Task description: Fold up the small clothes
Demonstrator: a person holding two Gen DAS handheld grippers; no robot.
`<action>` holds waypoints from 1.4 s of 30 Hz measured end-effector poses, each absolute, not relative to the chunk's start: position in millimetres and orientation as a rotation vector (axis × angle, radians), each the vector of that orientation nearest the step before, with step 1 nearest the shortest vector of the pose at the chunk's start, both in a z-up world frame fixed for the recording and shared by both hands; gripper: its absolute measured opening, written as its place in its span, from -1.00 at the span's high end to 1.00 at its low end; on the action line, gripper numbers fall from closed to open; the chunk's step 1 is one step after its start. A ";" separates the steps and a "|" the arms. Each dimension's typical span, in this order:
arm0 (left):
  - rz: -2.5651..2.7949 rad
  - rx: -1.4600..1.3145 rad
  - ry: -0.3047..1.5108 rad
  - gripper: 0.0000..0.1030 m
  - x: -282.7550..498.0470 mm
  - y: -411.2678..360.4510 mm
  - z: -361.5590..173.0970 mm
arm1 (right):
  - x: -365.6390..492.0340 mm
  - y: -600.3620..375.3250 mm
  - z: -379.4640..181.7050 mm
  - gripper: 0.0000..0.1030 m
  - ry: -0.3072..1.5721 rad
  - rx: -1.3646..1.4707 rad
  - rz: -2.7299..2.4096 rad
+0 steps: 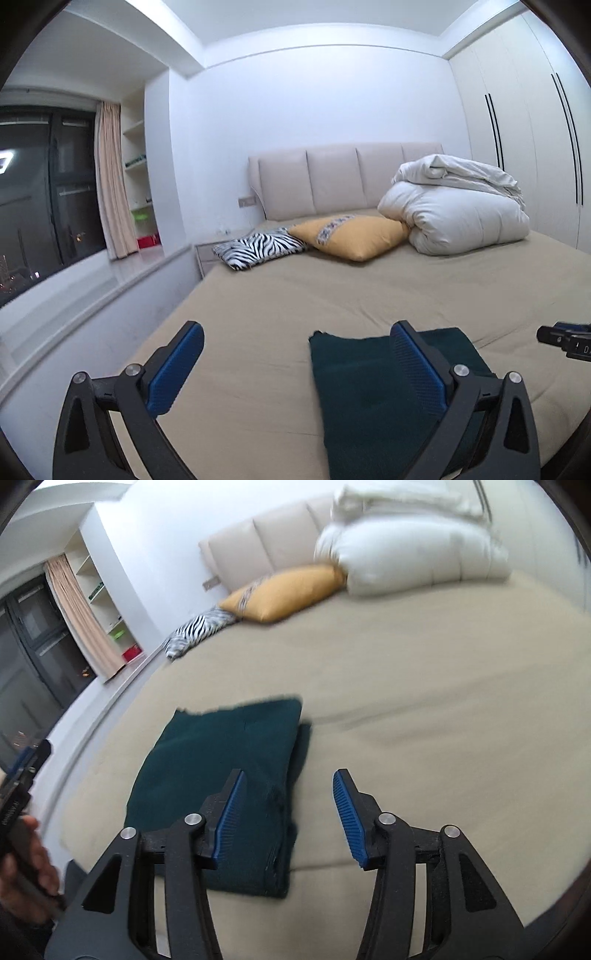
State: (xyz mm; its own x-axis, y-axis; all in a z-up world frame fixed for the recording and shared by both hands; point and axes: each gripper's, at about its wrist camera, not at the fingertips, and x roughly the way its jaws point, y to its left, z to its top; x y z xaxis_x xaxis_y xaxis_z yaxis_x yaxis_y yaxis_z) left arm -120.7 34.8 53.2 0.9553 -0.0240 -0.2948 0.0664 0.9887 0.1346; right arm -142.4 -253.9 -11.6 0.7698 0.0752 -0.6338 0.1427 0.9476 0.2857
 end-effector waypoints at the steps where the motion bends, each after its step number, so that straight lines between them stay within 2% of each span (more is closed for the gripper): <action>1: -0.001 0.172 0.293 -1.00 -125.6 33.9 61.1 | -145.5 -250.7 -1.2 -0.22 0.659 0.291 -0.068; 3: 0.021 0.194 0.318 -1.00 -125.0 34.6 71.8 | -156.9 -244.2 23.7 -0.65 0.553 0.207 -0.134; 4: 0.010 0.185 0.319 -1.00 -125.5 36.0 75.7 | -164.4 -238.4 35.7 -0.73 0.485 0.169 -0.167; 5: 0.011 0.165 0.316 -1.00 -126.2 38.8 80.8 | -169.5 -234.8 43.0 -0.94 0.441 0.149 -0.193; 6: 0.011 0.152 0.317 -1.00 -126.1 40.1 83.6 | -176.3 -228.9 53.7 -1.00 0.374 0.119 -0.236; 8: 0.004 0.130 0.356 -1.00 -122.8 41.6 86.8 | -185.0 -218.8 71.1 -1.00 0.297 0.080 -0.273; 13: -0.073 0.064 0.514 -1.00 -104.2 42.4 72.1 | -186.7 -206.8 104.3 -1.00 0.304 0.050 -0.200; 21: -0.119 0.011 0.714 -1.00 -89.2 39.1 32.9 | -178.4 -199.2 121.6 -1.00 0.494 0.108 -0.179; 31: -0.101 -0.002 0.806 -1.00 -84.8 42.8 6.4 | -160.9 -180.4 86.3 -1.00 0.646 0.109 -0.157; 42: -0.099 0.015 0.848 -1.00 -79.7 44.2 -10.5 | -136.0 -164.4 7.1 -1.00 0.828 0.105 -0.128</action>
State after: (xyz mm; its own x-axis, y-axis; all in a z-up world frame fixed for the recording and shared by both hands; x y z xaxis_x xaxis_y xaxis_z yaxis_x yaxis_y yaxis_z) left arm -79.7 44.2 -10.5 0.6575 -0.0810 -0.7491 0.0933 0.9953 -0.0257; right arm -136.0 -164.4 7.1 0.6697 -0.0724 -0.7391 0.1545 0.9870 0.0432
